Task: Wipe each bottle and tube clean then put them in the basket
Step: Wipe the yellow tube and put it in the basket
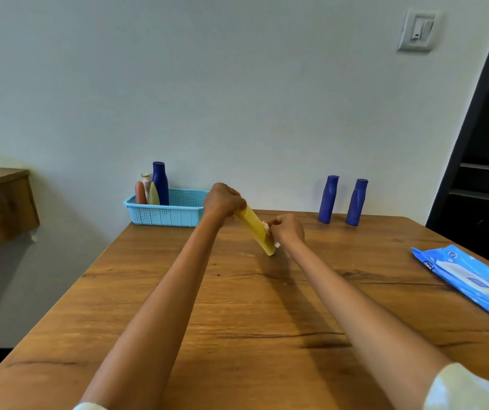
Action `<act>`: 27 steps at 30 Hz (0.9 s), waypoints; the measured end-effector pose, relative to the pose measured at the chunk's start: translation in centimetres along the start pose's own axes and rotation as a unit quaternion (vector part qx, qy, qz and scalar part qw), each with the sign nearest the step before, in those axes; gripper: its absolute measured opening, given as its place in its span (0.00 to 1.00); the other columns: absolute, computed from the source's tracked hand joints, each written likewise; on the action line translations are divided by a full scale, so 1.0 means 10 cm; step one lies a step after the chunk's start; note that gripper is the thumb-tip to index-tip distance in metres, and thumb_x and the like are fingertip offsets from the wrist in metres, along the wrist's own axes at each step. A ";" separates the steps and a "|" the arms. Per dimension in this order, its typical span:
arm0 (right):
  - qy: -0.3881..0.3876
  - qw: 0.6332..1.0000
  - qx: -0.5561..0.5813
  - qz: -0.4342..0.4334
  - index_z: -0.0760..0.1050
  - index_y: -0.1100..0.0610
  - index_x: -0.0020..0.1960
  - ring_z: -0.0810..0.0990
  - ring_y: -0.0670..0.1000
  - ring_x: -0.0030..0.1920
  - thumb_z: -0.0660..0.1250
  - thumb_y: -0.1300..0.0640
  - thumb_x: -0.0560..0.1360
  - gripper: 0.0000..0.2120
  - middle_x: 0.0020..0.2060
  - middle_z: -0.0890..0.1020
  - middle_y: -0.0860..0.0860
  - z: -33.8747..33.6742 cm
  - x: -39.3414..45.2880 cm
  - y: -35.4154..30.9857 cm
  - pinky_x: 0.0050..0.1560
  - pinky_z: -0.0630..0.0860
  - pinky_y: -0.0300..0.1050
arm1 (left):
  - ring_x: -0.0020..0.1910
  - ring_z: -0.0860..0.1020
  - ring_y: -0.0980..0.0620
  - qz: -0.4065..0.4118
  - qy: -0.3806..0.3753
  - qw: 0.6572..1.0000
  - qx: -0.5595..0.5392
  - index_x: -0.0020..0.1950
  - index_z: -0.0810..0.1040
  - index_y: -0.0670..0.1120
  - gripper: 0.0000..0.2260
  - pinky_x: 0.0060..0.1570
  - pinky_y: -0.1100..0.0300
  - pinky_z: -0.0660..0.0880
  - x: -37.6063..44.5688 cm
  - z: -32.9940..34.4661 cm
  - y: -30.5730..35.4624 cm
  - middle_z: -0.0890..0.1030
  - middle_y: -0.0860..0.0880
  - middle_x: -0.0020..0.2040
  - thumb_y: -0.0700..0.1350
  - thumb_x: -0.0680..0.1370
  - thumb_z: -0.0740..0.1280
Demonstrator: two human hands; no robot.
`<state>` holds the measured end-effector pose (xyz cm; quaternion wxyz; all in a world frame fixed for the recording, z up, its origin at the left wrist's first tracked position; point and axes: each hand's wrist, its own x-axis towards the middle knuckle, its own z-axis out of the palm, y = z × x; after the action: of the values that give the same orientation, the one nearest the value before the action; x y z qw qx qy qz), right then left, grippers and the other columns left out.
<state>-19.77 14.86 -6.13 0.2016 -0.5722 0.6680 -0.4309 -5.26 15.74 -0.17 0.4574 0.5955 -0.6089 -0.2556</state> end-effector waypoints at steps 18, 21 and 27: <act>0.025 0.997 -0.016 -0.072 0.83 0.56 0.50 0.80 0.52 0.50 0.65 0.61 0.75 0.09 0.49 0.84 0.52 0.02 -0.08 -0.01 0.47 0.77 0.47 | 0.33 0.78 0.47 0.003 -0.014 1.000 0.021 0.52 0.81 0.40 0.09 0.38 0.57 0.77 -0.05 -0.01 0.08 0.81 0.43 0.42 0.39 0.72 0.70; 0.038 0.989 0.033 -0.142 0.83 0.57 0.49 0.80 0.51 0.50 0.64 0.61 0.74 0.09 0.48 0.84 0.52 0.01 -0.20 -0.26 0.46 0.74 0.42 | 0.36 0.80 0.44 0.002 0.004 1.000 0.019 0.48 0.82 0.40 0.07 0.41 0.55 0.79 -0.05 -0.01 0.06 0.83 0.41 0.42 0.39 0.71 0.69; 0.006 0.975 0.032 -0.219 0.81 0.57 0.52 0.78 0.47 0.48 0.68 0.61 0.74 0.08 0.50 0.81 0.51 0.02 -0.43 0.12 0.48 0.77 0.45 | 0.38 0.81 0.41 -0.021 0.010 1.000 0.001 0.46 0.81 0.36 0.08 0.48 0.49 0.80 0.00 -0.06 0.01 0.81 0.38 0.41 0.40 0.71 0.70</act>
<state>-19.20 18.77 -8.15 0.1165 -0.6954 0.5131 -0.4894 -4.82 15.90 0.15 0.4570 0.6114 -0.5919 -0.2589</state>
